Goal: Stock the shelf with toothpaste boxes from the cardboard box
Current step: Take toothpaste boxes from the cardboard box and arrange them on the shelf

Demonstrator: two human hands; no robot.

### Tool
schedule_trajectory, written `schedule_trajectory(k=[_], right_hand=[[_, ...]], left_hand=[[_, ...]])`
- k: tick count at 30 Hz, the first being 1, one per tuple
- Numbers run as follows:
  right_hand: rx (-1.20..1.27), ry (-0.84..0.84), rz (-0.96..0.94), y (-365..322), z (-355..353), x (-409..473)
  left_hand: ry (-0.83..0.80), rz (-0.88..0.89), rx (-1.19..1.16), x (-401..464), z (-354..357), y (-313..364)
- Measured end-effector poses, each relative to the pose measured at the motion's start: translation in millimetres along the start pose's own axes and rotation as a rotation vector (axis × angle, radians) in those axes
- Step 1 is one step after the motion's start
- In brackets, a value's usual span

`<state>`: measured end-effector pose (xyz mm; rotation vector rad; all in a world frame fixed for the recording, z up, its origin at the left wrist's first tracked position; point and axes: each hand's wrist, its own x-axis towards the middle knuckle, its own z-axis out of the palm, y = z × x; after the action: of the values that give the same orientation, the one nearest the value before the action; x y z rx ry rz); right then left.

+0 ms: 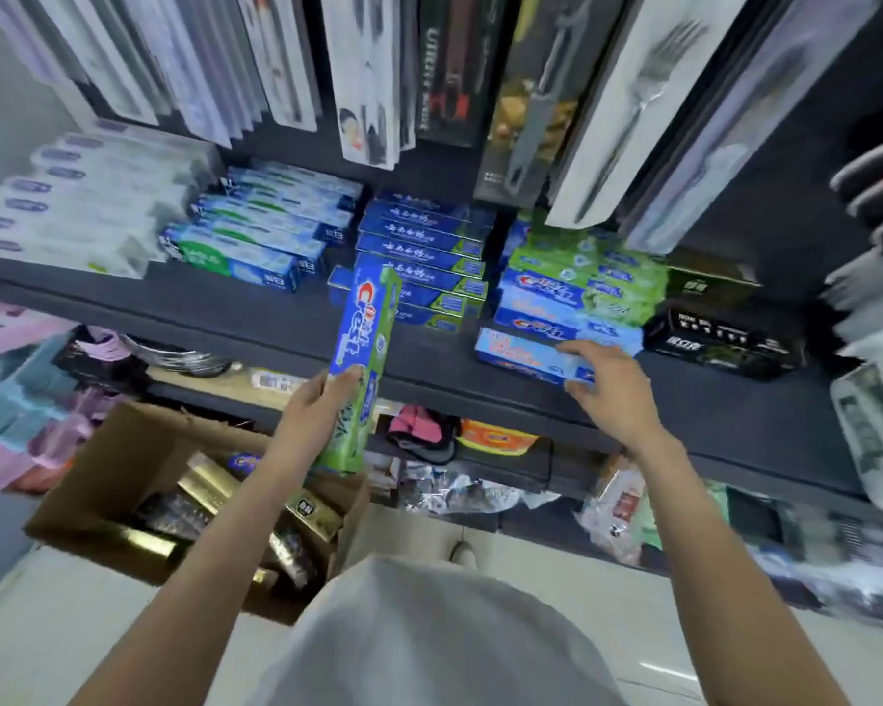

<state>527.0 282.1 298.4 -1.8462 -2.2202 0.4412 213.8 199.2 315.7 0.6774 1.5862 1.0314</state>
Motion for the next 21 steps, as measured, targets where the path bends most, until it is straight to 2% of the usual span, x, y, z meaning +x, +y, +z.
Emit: schedule_trajectory(k=[3, 6, 8, 10, 13, 17, 21], right_hand=[[-0.166, 0.059, -0.109, 30.3, 13.3, 29.5], [-0.305, 0.154, -0.21, 45.1, 20.0, 42.7], [-0.227, 0.257, -0.255, 47.9, 13.5, 41.4], [0.068, 0.33, -0.21, 41.2, 0.9, 35.7], [0.539, 0.183, -0.081, 36.5, -24.7, 28.9], [0.517, -0.015, -0.143, 48.8, -45.0, 28.1], [0.548, -0.187, -0.081, 66.1, -51.5, 27.9]], left_hand=[[-0.036, 0.047, 0.049, 5.2, 35.7, -0.8], [-0.146, 0.13, 0.2, 13.4, 59.5, -2.1], [-0.21, 0.197, 0.318, 21.4, 74.0, 2.4], [-0.292, 0.251, 0.453, 32.3, 81.7, 11.0], [-0.41, 0.306, 0.736, 48.9, 100.9, 32.4], [-0.553, 0.326, 0.957, 59.6, 128.5, 58.0], [-0.665, 0.255, 0.965, 65.2, 151.4, 69.2]])
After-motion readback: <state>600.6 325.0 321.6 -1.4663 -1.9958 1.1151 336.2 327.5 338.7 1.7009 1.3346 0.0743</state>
